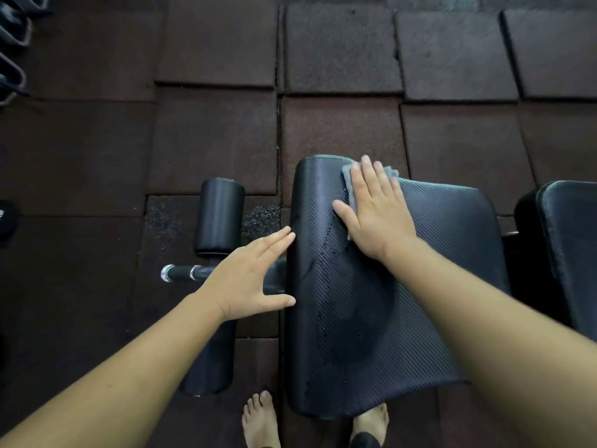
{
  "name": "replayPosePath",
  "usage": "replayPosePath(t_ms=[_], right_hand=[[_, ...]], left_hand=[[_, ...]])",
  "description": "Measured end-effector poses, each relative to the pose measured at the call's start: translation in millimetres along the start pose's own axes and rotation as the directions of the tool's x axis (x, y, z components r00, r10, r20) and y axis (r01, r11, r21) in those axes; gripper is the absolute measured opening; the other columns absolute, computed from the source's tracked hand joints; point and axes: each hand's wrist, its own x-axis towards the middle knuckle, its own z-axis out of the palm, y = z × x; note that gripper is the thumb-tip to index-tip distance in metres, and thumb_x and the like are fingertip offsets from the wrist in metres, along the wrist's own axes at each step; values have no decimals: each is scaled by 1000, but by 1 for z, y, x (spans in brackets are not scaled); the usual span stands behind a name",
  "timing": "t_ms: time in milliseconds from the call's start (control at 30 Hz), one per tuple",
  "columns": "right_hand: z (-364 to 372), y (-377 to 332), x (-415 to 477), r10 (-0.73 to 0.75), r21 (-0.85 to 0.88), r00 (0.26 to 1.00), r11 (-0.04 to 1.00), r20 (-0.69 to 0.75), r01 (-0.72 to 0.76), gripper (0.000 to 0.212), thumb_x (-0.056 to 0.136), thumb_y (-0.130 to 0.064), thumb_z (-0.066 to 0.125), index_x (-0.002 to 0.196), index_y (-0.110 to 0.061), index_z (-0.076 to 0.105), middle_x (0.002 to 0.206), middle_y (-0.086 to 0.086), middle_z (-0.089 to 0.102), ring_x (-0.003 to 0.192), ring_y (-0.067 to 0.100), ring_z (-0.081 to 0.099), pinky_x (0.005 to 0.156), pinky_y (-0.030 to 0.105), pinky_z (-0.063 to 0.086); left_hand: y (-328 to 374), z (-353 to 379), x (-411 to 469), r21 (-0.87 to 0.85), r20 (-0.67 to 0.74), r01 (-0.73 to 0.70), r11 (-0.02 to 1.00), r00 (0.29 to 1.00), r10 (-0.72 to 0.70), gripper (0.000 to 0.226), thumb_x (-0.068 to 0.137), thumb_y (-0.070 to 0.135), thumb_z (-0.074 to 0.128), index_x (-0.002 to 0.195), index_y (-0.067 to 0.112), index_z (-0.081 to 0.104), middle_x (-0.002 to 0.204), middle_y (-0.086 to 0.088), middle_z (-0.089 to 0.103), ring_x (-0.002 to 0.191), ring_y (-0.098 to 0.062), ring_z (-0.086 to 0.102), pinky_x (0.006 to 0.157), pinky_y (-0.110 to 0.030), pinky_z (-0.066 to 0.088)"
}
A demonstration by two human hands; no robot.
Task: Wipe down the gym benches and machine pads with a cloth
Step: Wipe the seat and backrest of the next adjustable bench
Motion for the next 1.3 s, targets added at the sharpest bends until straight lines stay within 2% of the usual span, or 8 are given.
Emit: replayPosePath(t_ms=[133, 333, 500, 600, 733, 833, 1067, 1300], right_hand=[[-2, -14, 21, -19, 5, 1000, 1000, -1, 19, 82, 102, -65, 21, 165, -15, 4, 173, 7, -3, 159, 24, -6, 128, 46, -3], [12, -25, -69, -233, -7, 972, 972, 23, 233, 81, 101, -64, 22, 165, -15, 12, 173, 7, 3, 159, 25, -2, 129, 47, 3], [-7, -30, 27, -195, -14, 981, 981, 4, 195, 78, 100, -60, 14, 165, -18, 14, 173, 5, 6, 159, 24, 1, 129, 45, 0], [-12, -33, 49, -285, -53, 958, 957, 42, 287, 83, 95, -63, 6, 164, -18, 19, 172, 5, 11, 159, 27, 4, 128, 48, 2], [-3, -24, -22, -617, -82, 781, 777, 94, 624, 67, 104, -54, 21, 162, -21, 29, 171, 2, 18, 159, 27, 6, 128, 52, 7], [-4, -15, -42, -744, -72, 638, 638, 197, 766, 60, 108, -50, 23, 161, -23, 30, 170, 1, 22, 159, 24, 8, 128, 50, 9], [-9, -23, 8, -651, -130, 751, 740, 108, 660, 60, 107, -49, 21, 158, -22, 38, 166, 3, 32, 158, 27, 14, 127, 52, 10], [8, -15, -101, -848, -50, 453, 458, 275, 888, 58, 110, -48, 21, 161, -23, 32, 168, 2, 27, 159, 25, 11, 128, 51, 11]], left_hand=[[1, 4, -2, -24, -13, 12, 1000, 1000, -12, 114, 77, 72, 72, 166, 33, 13, 172, 20, 9, 155, -5, 20, 123, -37, 30], [1, 4, -8, -22, 18, -4, 1000, 1000, 4, 116, 76, 78, 68, 166, 34, 8, 172, 20, 4, 156, -7, 20, 122, -41, 32], [1, 8, -11, -21, 29, -11, 1000, 1000, 12, 117, 78, 79, 65, 166, 35, 3, 172, 21, -2, 156, -7, 21, 121, -43, 34], [0, 11, -12, -32, 16, -11, 999, 1000, 12, 116, 77, 79, 66, 166, 35, 5, 172, 22, 0, 155, -7, 22, 120, -43, 35], [-1, 13, -15, -35, 22, -11, 999, 1000, 12, 119, 76, 80, 66, 166, 34, 5, 173, 19, 3, 155, -8, 22, 121, -43, 34], [-2, 15, -19, -21, 56, -16, 1000, 998, 18, 124, 73, 85, 63, 166, 35, -2, 173, 18, 0, 156, -10, 23, 121, -43, 35], [1, 18, -25, -28, 108, 5, 1000, 994, -2, 129, 71, 84, 67, 166, 33, -5, 173, 18, -5, 158, -11, 19, 124, -44, 31], [5, 27, -40, -15, 121, 7, 1000, 993, -5, 137, 64, 86, 69, 166, 29, -2, 174, 13, 0, 158, -11, 20, 122, -45, 33]])
